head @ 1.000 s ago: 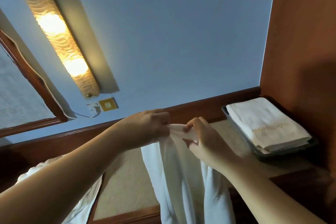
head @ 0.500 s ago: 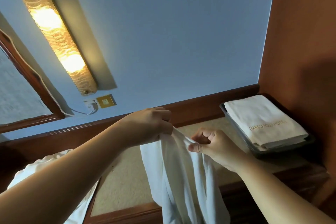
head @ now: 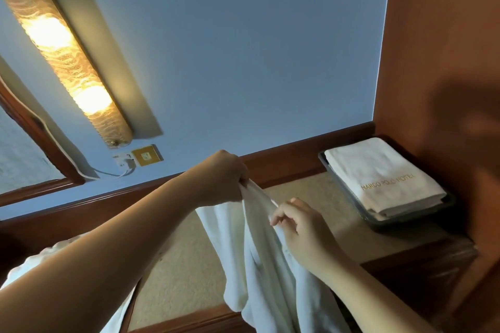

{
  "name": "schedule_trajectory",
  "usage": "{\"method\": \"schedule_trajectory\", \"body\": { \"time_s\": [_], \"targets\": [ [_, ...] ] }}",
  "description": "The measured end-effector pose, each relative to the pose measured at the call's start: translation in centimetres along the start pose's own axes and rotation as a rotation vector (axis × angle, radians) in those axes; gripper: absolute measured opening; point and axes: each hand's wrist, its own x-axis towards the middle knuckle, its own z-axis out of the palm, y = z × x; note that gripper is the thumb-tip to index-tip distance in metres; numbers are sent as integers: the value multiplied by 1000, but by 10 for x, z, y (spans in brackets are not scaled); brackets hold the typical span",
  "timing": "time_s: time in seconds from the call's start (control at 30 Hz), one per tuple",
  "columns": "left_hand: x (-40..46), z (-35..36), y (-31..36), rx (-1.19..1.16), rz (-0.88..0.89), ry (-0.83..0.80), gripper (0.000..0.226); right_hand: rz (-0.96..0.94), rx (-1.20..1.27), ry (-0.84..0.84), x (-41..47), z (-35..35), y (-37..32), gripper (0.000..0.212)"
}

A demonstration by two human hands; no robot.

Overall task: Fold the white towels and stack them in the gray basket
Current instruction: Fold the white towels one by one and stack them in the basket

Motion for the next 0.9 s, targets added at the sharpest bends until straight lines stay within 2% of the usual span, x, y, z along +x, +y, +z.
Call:
{"method": "schedule_trajectory", "body": {
  "time_s": [0.07,0.2,0.33,0.43,0.53,0.7,0.8,0.9],
  "targets": [
    [6,1,11,-9,-33,-38,3,-11,-60,53,-4,11,5,27],
    [15,-1,21,-43,-81,-83,23,-28,-29,217,-4,24,-7,12],
    [21,-3,21,-22,-80,-61,19,-39,-46,327,-5,30,-14,30],
    [22,0,19,-14,-83,-65,21,-50,-84,377,-7,36,-12,26],
    [24,5,17,21,-56,-67,34,-1,-194,335,-5,47,-2,18],
    [25,13,7,130,25,-72,42,70,-170,88,-11,66,21,25],
    [17,20,-13,181,135,-105,42,156,-162,-47,-2,50,31,25],
    [-1,24,-35,168,399,36,60,77,-225,64,21,10,31,22]
  ]
}}
